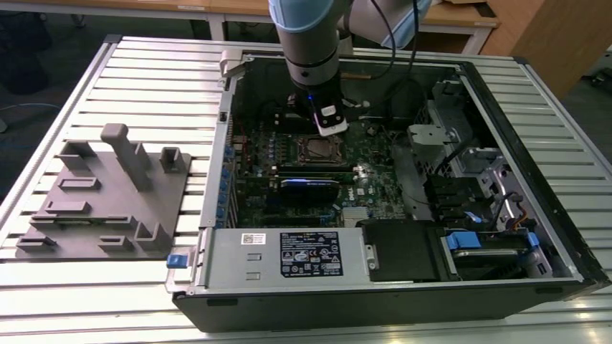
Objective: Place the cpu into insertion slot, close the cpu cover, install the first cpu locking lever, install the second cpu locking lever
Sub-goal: 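Install the first cpu locking lever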
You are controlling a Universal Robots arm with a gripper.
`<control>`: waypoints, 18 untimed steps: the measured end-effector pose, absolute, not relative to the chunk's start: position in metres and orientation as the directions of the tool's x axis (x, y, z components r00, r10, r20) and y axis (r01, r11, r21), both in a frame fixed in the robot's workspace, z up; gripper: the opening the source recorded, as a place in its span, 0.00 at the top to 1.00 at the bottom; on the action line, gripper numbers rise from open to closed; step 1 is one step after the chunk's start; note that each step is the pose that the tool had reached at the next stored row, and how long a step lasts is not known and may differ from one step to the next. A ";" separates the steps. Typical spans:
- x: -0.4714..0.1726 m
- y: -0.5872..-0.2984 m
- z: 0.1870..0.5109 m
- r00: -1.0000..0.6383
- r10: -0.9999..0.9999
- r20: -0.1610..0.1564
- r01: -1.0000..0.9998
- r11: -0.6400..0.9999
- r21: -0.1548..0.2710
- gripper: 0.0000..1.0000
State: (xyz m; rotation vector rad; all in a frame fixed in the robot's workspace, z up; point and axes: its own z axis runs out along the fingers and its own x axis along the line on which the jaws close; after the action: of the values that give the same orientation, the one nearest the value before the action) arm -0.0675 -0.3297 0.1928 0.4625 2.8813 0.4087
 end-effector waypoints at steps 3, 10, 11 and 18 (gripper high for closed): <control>-0.068 -0.330 0.193 -0.932 0.331 -0.146 0.277 0.913 0.299 0.89; -0.068 -0.330 0.192 -0.931 0.331 -0.153 0.275 0.913 0.300 0.89; -0.068 -0.330 0.192 -0.931 0.331 -0.154 0.275 0.913 0.301 0.89; -0.072 -0.330 0.192 -0.929 0.331 -0.163 0.272 0.913 0.304 0.89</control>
State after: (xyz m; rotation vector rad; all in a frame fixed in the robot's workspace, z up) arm -0.0719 -0.3299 0.1919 0.4566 2.8641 0.4104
